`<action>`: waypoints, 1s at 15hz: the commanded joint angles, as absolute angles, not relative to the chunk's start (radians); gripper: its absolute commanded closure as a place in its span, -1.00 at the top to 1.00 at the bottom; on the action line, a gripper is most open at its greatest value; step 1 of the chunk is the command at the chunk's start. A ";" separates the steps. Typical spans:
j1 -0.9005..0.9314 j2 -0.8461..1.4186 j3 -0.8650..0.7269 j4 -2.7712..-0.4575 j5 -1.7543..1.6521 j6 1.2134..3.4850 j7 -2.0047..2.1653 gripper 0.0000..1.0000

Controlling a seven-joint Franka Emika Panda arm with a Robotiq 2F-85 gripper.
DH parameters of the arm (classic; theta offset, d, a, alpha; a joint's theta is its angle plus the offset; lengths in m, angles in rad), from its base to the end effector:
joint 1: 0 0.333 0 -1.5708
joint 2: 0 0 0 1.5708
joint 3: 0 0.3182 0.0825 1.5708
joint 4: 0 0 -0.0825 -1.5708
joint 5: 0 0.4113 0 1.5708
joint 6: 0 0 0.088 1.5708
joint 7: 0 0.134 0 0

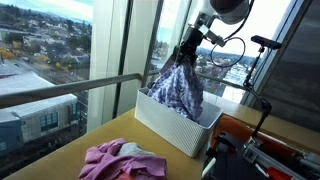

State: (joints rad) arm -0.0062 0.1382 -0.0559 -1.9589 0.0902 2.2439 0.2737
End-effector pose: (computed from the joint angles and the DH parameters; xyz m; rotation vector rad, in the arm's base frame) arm 0.6285 -0.0339 0.3821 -2.9956 0.5851 -0.2129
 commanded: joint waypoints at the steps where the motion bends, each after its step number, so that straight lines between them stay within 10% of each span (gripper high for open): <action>1: 0.007 0.032 -0.030 -1.877 0.087 2.169 0.278 -1.00; 15: 0.166 0.053 0.176 -1.210 -0.038 1.863 0.406 -1.00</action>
State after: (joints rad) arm 0.1332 -0.0256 0.1367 -1.4068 0.0113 1.9564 0.3606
